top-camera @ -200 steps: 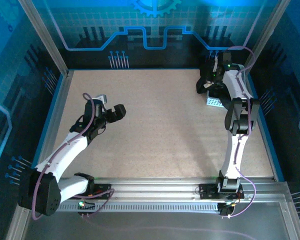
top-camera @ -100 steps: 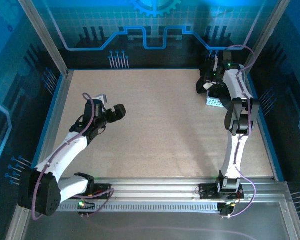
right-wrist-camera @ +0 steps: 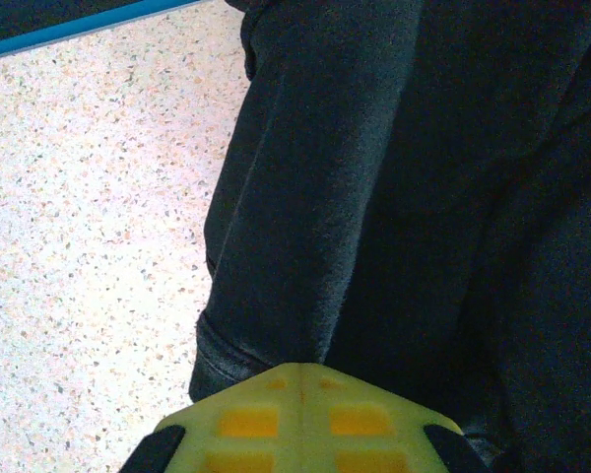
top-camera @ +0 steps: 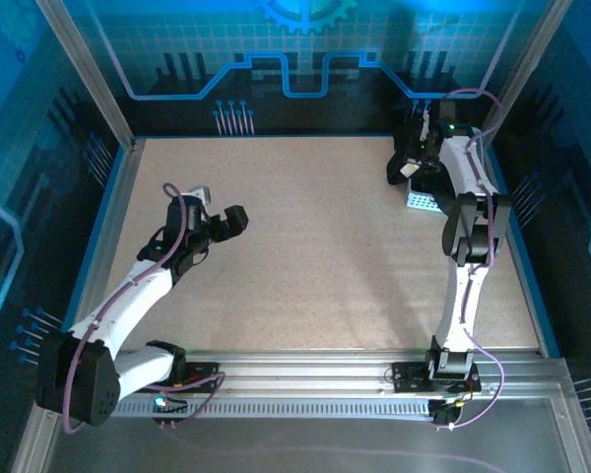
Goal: Fold the inside-out t-shirt
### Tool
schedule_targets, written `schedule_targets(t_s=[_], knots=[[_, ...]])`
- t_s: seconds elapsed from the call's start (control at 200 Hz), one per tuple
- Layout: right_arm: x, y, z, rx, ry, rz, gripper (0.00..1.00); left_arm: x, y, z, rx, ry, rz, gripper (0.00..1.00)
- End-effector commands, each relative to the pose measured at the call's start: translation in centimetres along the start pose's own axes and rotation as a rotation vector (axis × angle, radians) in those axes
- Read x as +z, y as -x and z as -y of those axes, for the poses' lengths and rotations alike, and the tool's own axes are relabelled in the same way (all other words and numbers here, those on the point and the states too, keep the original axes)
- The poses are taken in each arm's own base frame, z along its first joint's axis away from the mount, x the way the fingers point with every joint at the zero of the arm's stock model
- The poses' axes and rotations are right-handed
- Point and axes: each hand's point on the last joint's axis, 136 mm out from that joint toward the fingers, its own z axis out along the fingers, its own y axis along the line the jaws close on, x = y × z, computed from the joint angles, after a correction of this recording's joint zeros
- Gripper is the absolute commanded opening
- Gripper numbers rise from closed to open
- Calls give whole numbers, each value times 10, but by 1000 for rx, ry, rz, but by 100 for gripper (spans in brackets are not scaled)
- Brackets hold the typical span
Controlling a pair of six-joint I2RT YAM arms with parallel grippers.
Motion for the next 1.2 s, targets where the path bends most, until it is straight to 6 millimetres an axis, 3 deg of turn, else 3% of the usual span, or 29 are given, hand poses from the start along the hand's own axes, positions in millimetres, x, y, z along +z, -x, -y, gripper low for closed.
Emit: schedule_targets(t_s=[0.0,0.04,0.09,0.15,0.245,0.335,0.49,0.57,0.95,1.035,1.196], knots=[[-13,7,-6,-9,7,18,1,-6,6,8,30,-23,18,99],[-15,8,-6,-10,2,22,7,-6,7,9,30,-24,21,99],[-14,7,-4,-7,2,19,24,-6,7,9,30,-25,20,99],[-10,4,-1,-1,-5,8,38,-6,6,8,30,-23,19,99],[1,-2,2,1,-7,-17,47,-6,5,8,31,-23,18,99],[10,-8,2,3,1,-42,49,-6,5,8,31,-22,16,99],[18,-13,0,8,14,-55,44,-6,5,7,31,-20,18,99],[18,-12,0,9,14,-54,34,-5,5,7,31,-21,17,99],[-14,6,0,-39,-39,15,2,-1,3,7,23,-21,7,99],[-33,15,-6,-43,-24,57,0,-2,3,7,22,-19,4,99],[-101,42,-22,-86,-33,205,0,-3,4,9,19,-27,1,99]])
